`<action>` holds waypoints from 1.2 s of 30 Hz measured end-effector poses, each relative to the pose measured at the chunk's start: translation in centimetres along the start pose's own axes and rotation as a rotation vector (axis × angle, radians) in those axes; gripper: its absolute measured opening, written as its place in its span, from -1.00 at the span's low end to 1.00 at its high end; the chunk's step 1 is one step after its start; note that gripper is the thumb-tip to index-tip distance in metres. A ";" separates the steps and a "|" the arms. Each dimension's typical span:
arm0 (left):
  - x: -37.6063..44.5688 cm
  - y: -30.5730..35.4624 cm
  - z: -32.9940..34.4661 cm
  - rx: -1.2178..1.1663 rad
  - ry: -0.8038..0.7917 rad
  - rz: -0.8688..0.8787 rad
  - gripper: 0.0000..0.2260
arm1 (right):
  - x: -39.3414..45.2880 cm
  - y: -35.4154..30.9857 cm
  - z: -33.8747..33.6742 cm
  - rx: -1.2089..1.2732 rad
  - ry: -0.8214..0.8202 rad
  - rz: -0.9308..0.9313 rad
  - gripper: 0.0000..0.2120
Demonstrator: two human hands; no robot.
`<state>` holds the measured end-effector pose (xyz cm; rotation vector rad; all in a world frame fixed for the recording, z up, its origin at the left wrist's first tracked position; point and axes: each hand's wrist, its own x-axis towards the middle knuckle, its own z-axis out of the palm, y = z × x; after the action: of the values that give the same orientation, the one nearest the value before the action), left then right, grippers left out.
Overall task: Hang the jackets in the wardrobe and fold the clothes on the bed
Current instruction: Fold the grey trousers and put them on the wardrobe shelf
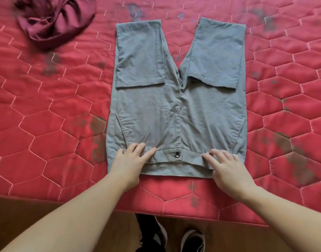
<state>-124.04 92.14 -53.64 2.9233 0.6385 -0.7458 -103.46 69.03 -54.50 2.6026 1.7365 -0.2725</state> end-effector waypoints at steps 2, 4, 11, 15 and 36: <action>0.0 0.1 -0.2 0.007 0.006 -0.025 -0.24 | -0.3 0.5 -0.1 0.003 -0.026 0.000 -0.48; 0.1 0.3 -0.7 -0.019 0.034 -0.042 -0.31 | -0.7 0.6 -0.3 -0.061 -0.106 -0.010 -0.30; 1.9 -0.2 -5.9 0.029 -0.026 -0.086 -0.69 | 2.0 -0.2 -3.5 -0.100 -0.271 0.077 -0.71; 3.4 -1.7 -9.8 0.042 -0.019 -0.083 -0.79 | 5.4 1.1 -7.0 -0.071 -0.200 0.196 -0.80; 26.1 -12.3 -18.5 -0.108 0.375 -0.221 -0.54 | 32.1 10.7 -11.3 -0.209 0.003 0.314 -0.50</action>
<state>-99.96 116.07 -49.09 2.9416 1.0086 -0.1602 -80.08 95.40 -49.01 2.6625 1.2508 -0.0787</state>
